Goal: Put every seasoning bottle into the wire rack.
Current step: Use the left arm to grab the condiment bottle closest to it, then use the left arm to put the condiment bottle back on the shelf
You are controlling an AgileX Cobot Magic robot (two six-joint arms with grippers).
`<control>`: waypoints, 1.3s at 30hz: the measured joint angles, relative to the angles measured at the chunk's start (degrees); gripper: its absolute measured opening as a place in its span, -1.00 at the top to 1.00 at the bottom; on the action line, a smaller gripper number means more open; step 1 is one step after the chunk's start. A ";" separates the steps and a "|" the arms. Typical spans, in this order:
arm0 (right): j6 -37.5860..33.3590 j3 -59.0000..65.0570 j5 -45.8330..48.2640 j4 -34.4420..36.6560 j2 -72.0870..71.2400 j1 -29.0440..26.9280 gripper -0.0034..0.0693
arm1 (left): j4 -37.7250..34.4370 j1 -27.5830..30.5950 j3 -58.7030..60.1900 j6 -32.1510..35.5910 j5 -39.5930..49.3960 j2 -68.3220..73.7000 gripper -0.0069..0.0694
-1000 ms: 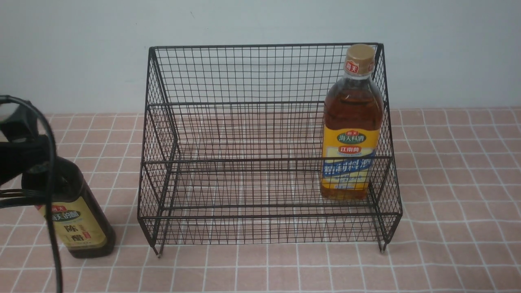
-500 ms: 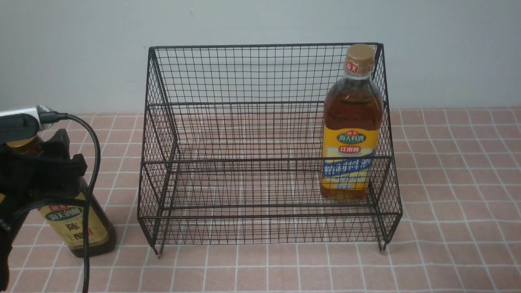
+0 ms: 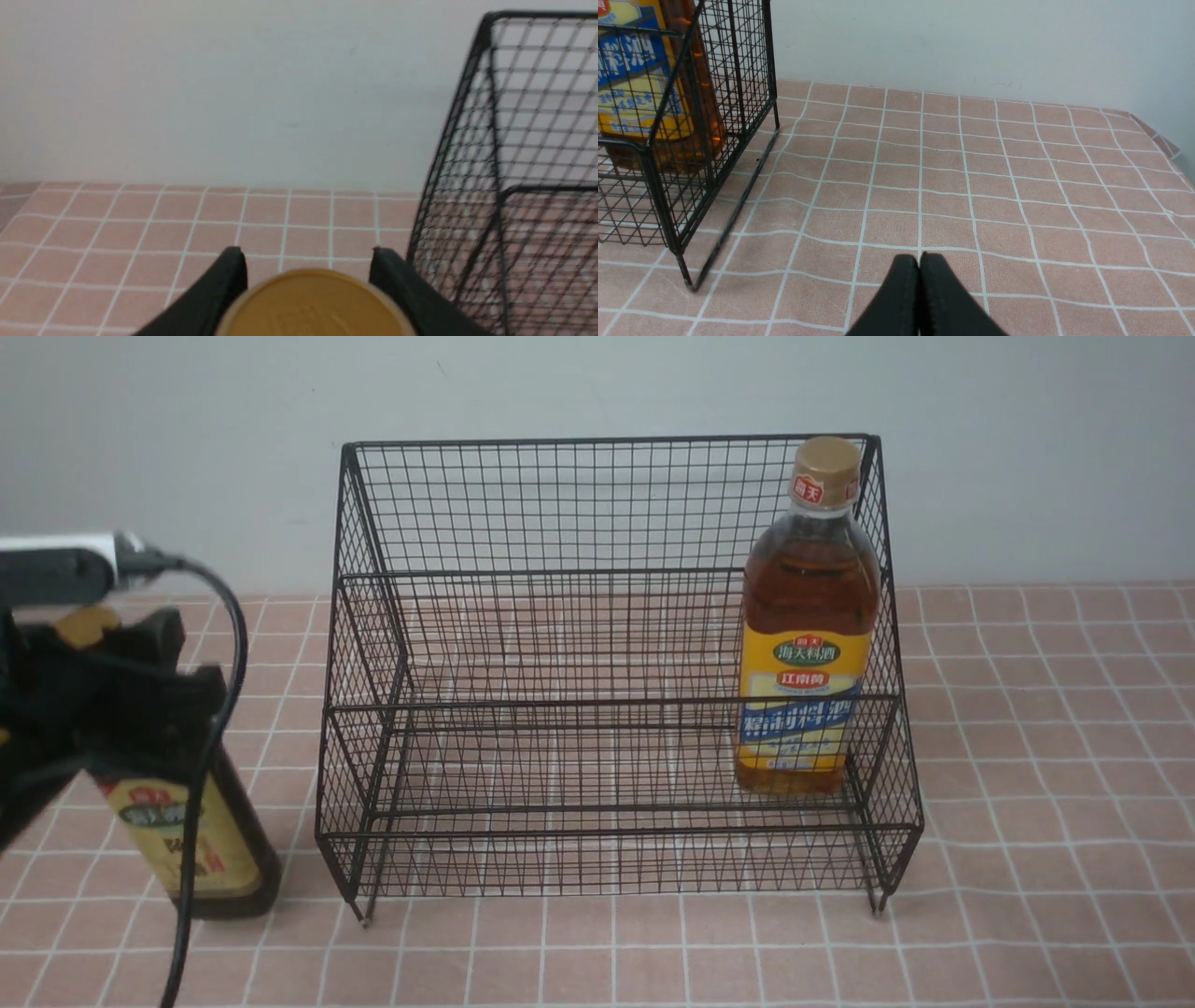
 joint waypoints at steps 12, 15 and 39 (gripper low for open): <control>0.00 0.00 0.00 0.00 0.00 0.00 0.95 | 1.43 -6.96 -24.96 0.64 5.33 -1.15 0.02; 0.00 0.00 0.00 0.00 0.00 0.00 0.95 | 1.43 -8.97 -29.66 0.64 4.68 1.34 0.02; 0.00 0.00 0.00 0.15 0.00 0.00 0.95 | 1.63 -10.80 -47.83 0.79 12.51 30.09 0.02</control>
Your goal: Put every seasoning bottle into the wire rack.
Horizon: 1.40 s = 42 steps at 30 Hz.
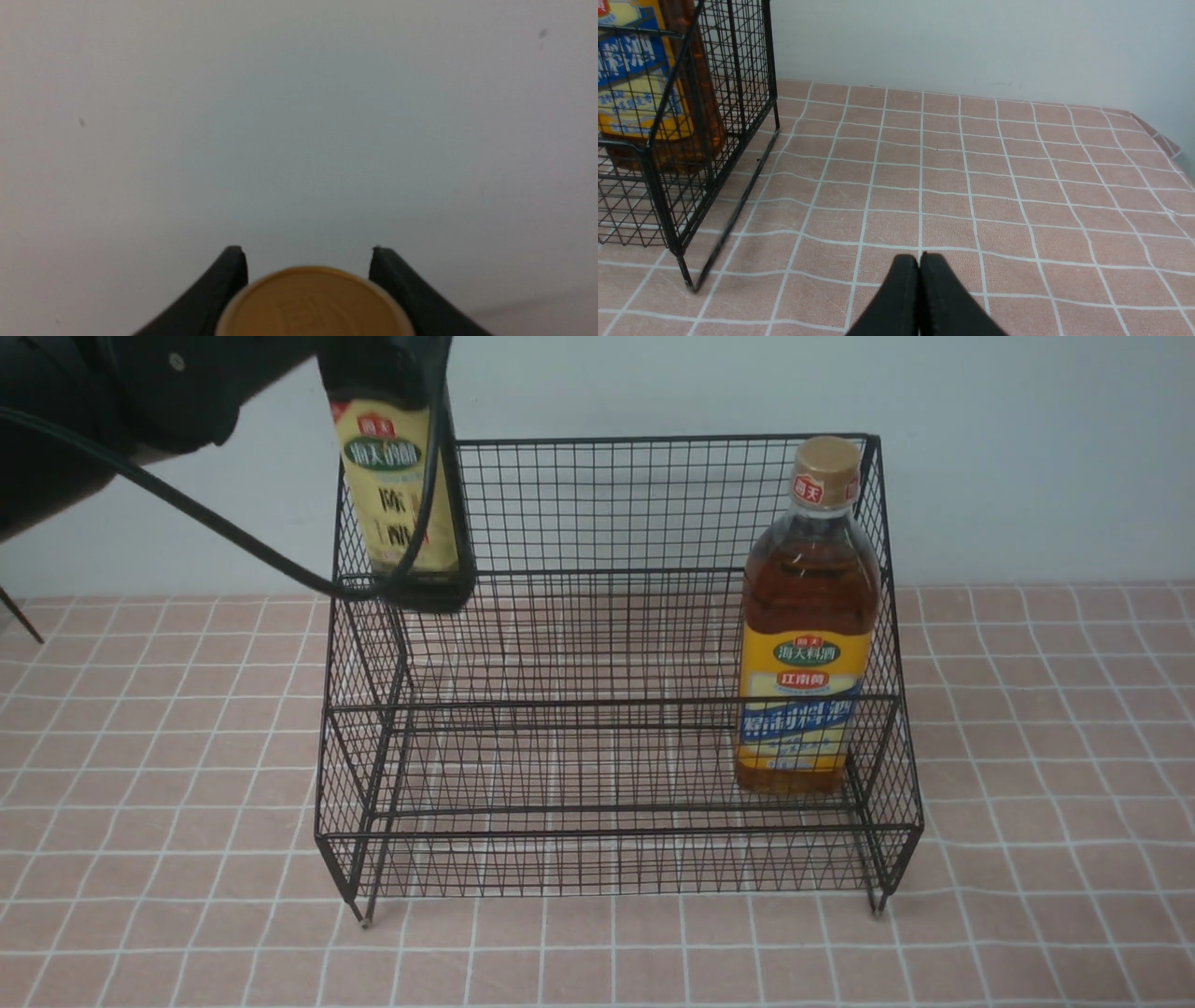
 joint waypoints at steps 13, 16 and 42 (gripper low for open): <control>0.00 0.00 0.00 0.00 0.00 0.00 0.95 | 0.68 0.00 -0.62 0.24 12.82 6.51 0.02; 0.00 0.00 0.00 0.00 0.00 0.00 0.95 | 0.53 0.00 -0.68 -0.09 12.84 6.89 0.02; 0.00 0.00 0.00 0.00 0.00 0.00 0.95 | 5.51 0.00 -1.18 0.20 34.89 -22.20 0.70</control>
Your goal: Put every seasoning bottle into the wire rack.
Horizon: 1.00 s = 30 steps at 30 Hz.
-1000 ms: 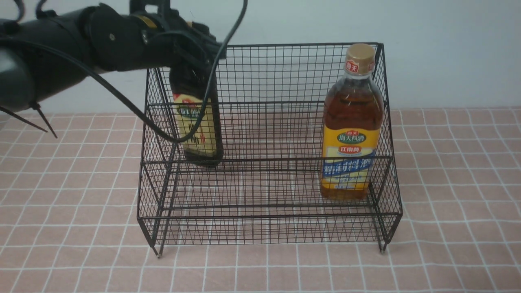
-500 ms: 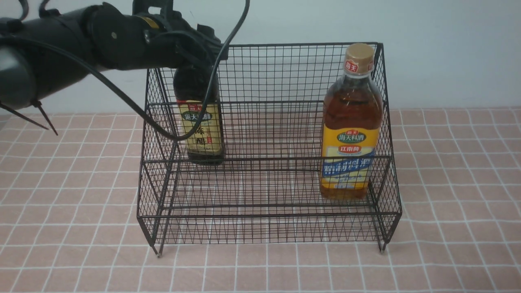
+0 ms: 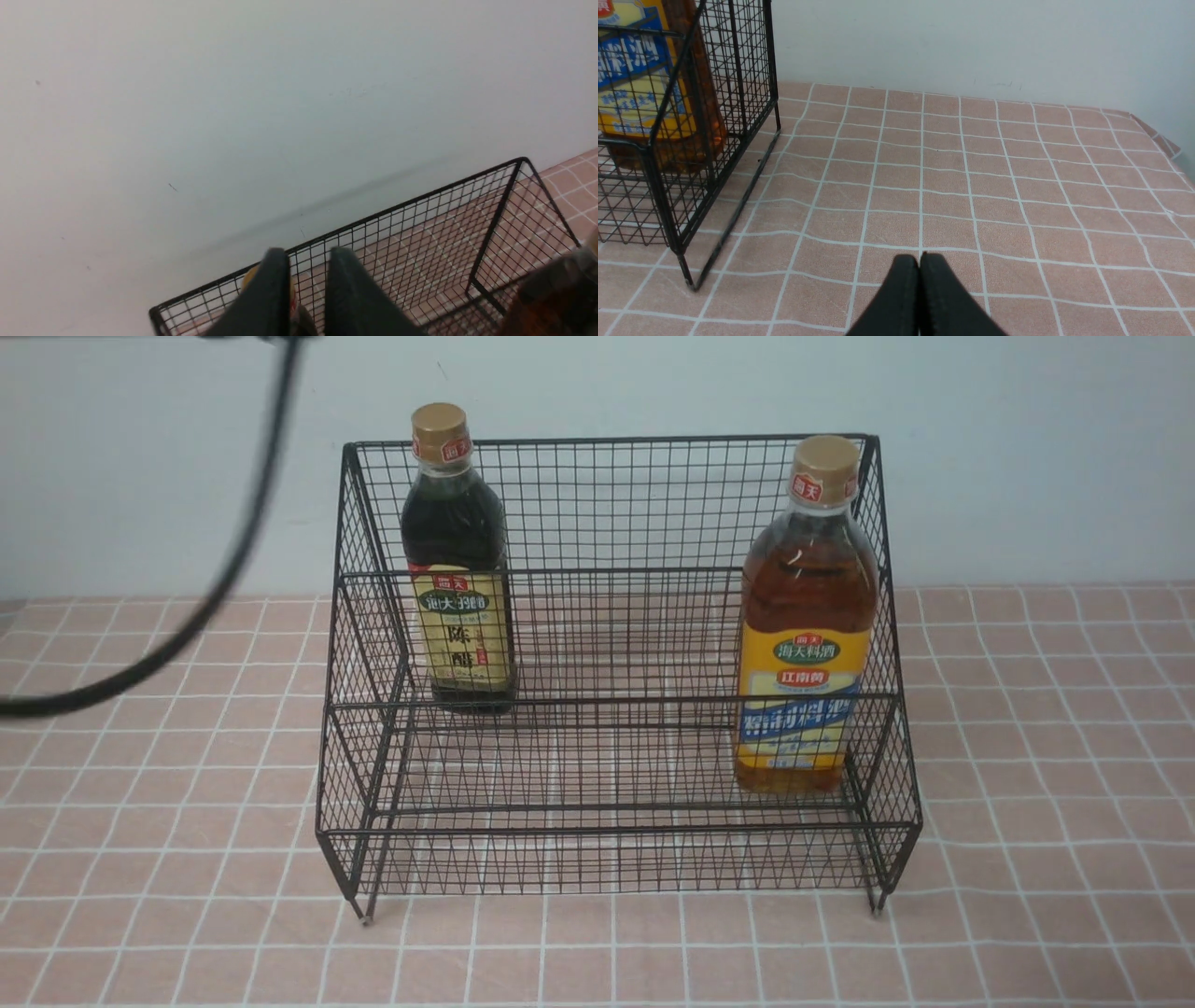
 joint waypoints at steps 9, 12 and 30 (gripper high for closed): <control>0.00 0.00 0.00 0.00 0.00 0.00 0.95 | 3.95 0.00 3.21 -4.60 12.59 -15.22 0.84; 0.00 0.00 0.00 0.00 0.00 0.00 0.95 | 4.91 0.00 8.40 -7.32 12.84 -21.09 0.84; 0.00 0.00 0.00 0.00 0.00 0.00 0.95 | 9.27 0.00 28.13 -13.01 17.99 -45.00 0.84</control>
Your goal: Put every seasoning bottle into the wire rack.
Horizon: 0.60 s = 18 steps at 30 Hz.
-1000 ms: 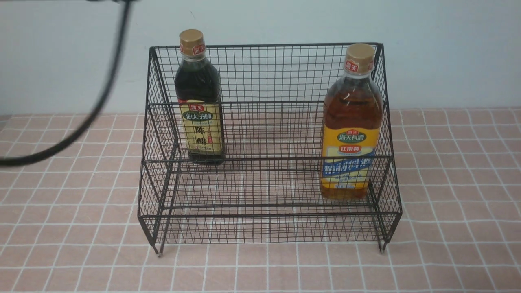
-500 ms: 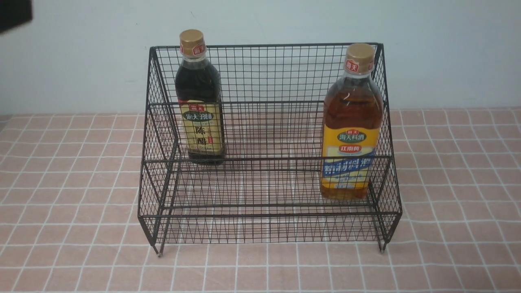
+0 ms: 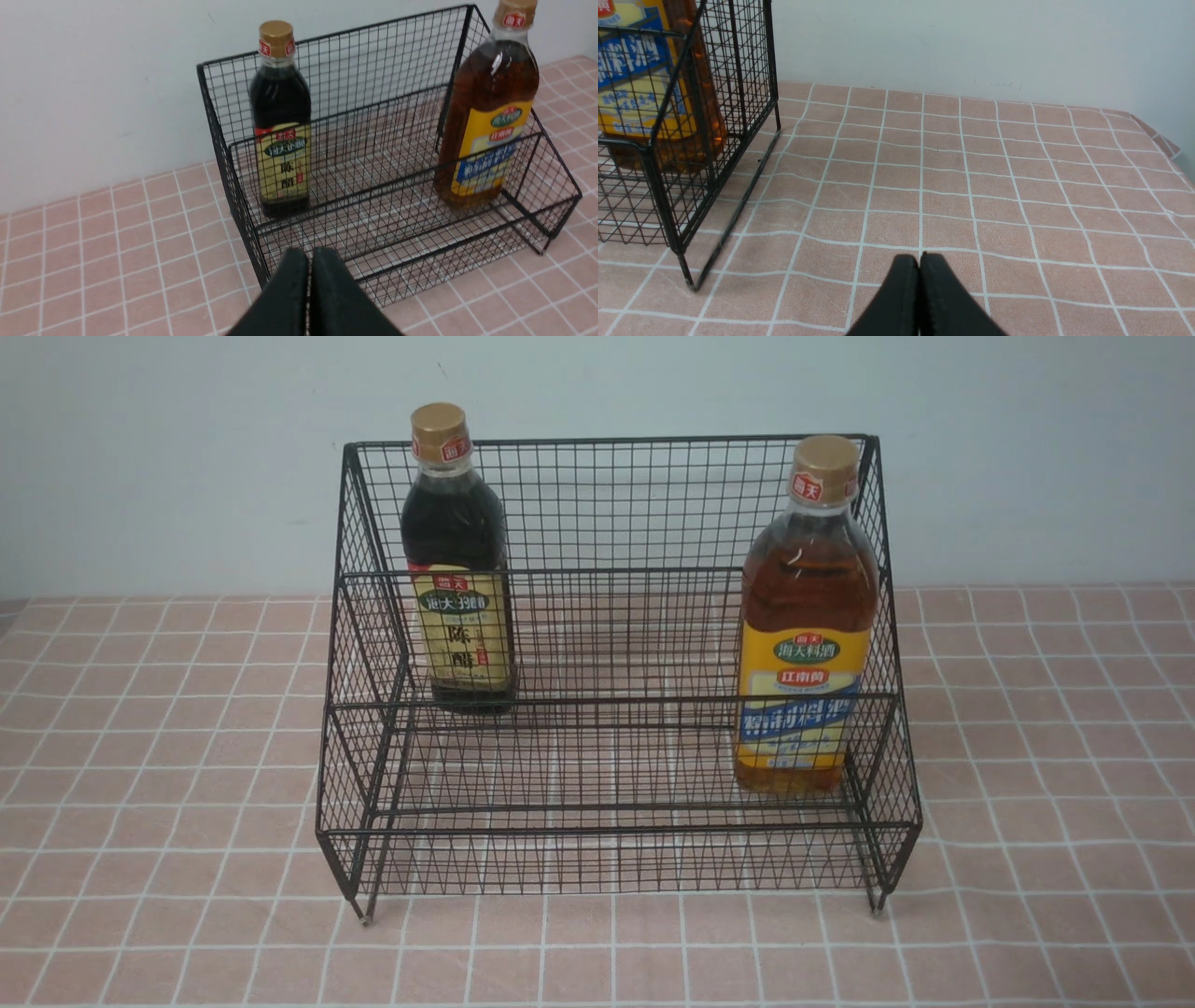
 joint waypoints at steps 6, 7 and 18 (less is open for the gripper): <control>0.00 0.00 0.00 0.00 0.00 0.00 0.95 | 4.31 0.00 0.23 -5.02 -0.17 -4.70 0.84; 0.00 0.00 0.00 0.00 0.00 0.00 0.95 | 4.88 0.00 0.58 -5.59 -0.39 -5.42 0.84; 0.00 0.00 0.00 0.00 0.00 0.00 0.95 | 7.74 7.71 26.50 -5.06 -15.97 -20.62 0.84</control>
